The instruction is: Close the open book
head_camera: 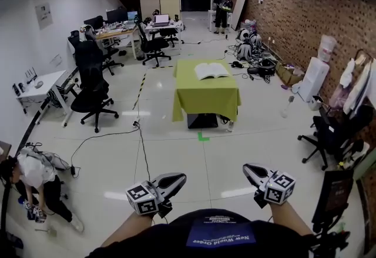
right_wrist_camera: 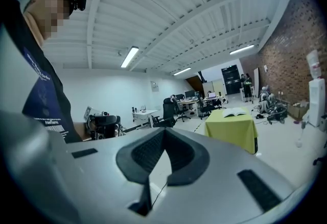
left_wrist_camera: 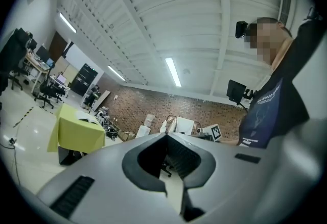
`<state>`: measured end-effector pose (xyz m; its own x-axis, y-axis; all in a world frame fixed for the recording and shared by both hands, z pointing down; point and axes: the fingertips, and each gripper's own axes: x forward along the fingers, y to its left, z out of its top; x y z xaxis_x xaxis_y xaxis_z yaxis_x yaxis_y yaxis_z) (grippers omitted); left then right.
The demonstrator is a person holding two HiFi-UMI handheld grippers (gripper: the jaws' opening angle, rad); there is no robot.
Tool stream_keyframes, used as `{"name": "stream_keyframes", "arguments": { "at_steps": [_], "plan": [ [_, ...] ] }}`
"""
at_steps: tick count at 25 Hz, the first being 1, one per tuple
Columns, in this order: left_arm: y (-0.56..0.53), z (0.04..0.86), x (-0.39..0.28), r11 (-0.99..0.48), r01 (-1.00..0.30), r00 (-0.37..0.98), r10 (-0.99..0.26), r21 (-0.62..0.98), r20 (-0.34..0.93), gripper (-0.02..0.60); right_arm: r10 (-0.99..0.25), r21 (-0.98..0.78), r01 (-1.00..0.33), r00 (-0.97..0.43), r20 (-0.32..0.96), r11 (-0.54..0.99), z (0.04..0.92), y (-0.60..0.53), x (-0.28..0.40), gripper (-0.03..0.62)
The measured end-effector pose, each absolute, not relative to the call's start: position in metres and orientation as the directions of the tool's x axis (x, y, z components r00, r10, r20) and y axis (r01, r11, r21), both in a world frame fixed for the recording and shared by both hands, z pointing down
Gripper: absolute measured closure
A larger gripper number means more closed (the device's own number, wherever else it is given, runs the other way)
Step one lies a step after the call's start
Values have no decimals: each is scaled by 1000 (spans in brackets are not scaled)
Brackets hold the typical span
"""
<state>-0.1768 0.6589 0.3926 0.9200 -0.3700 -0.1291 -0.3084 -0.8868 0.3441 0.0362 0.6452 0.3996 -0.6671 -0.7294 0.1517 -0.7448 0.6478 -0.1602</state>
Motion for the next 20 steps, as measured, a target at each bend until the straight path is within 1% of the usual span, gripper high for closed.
{"name": "stream_keyframes", "arguments": {
  "at_steps": [4,10,13,17,20],
  "plan": [
    [629,394,-174,-882,-289,924,-358,371,-131,575,-732,-170,-751,-660,170,638,404,620,36,608],
    [586,402,-141,-876,-295,922,-365,382,-125,575,-716,-208,-735,-677,172,646,421,570,69,608],
    [556,399,-116,-866,-325,909,-397,379,-127,575,-685,-208,-698,-714,141,685,424,535,89,608],
    [516,372,-80,-854,-358,879,-445,378,-173,575,-641,-197,-656,-754,139,729,410,484,124,608],
    [497,367,-56,-830,-408,853,-495,381,-166,575,-612,-200,-623,-781,122,756,401,454,153,608]
  ]
}}
